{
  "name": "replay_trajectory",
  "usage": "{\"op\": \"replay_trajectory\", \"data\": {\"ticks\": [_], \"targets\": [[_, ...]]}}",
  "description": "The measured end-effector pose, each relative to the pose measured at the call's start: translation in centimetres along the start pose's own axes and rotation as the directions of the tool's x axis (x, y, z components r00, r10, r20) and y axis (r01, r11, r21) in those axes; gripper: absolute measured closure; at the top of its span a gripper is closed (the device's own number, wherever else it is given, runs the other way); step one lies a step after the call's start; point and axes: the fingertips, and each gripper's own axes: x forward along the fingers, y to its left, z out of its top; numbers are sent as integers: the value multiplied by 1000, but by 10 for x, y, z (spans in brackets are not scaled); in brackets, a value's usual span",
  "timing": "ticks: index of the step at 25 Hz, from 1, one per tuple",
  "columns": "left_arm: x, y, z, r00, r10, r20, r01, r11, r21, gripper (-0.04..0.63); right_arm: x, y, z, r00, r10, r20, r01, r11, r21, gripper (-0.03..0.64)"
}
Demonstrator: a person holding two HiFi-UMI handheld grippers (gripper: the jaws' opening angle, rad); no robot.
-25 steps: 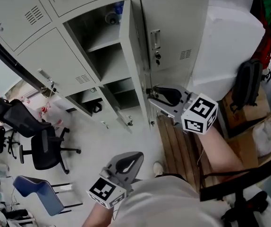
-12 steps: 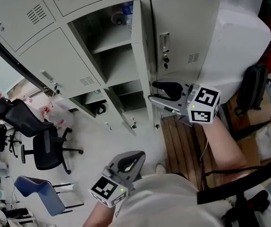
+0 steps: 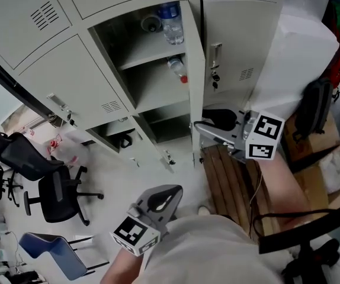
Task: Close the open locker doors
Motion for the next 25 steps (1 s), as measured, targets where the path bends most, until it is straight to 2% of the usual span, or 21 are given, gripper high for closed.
{"op": "replay_trajectory", "data": {"ticks": [6, 12, 25], "targets": [[-11, 25, 5, 999, -38, 11, 38, 999, 6, 584, 25, 6, 1, 999, -51, -8, 51, 999, -12, 506], [-23, 47, 4, 997, -68, 24, 68, 998, 13, 585, 63, 10, 0, 998, -53, -43, 51, 998, -44, 523], [-70, 114, 0, 998, -26, 54, 27, 1000, -9, 584, 156, -12, 3, 988, -150, -44, 148, 987, -58, 534]]}}
